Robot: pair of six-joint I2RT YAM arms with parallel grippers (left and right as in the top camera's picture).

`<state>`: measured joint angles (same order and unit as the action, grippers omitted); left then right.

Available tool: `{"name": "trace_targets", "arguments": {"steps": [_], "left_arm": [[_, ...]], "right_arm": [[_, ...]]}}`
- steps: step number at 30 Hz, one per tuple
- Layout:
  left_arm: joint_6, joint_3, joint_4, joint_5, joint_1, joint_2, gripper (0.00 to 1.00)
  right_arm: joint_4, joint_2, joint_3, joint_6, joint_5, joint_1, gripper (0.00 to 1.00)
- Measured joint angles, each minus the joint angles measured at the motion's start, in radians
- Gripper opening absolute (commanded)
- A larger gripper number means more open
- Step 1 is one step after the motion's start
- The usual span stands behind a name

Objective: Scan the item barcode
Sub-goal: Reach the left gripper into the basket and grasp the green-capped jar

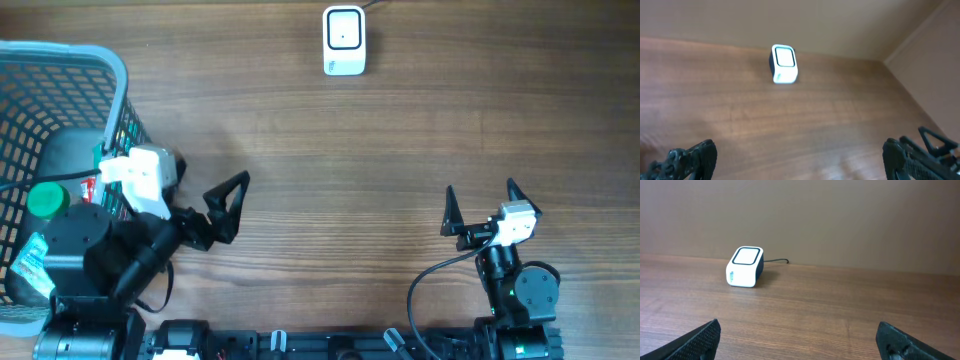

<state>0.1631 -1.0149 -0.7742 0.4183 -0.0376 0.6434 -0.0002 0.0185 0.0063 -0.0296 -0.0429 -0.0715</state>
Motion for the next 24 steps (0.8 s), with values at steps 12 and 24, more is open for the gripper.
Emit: {"name": "trace_targets", "arguments": {"steps": [12,24], "left_arm": [[0.275,-0.316,-0.050,-0.542,0.001,0.205,1.00],[0.803,-0.671,-0.610,-0.903,0.366,0.728,1.00]], "right_arm": [[0.000,0.001,0.000,0.000,0.000,0.000,1.00],[0.000,0.002,0.000,0.000,0.000,0.000,1.00]]}}
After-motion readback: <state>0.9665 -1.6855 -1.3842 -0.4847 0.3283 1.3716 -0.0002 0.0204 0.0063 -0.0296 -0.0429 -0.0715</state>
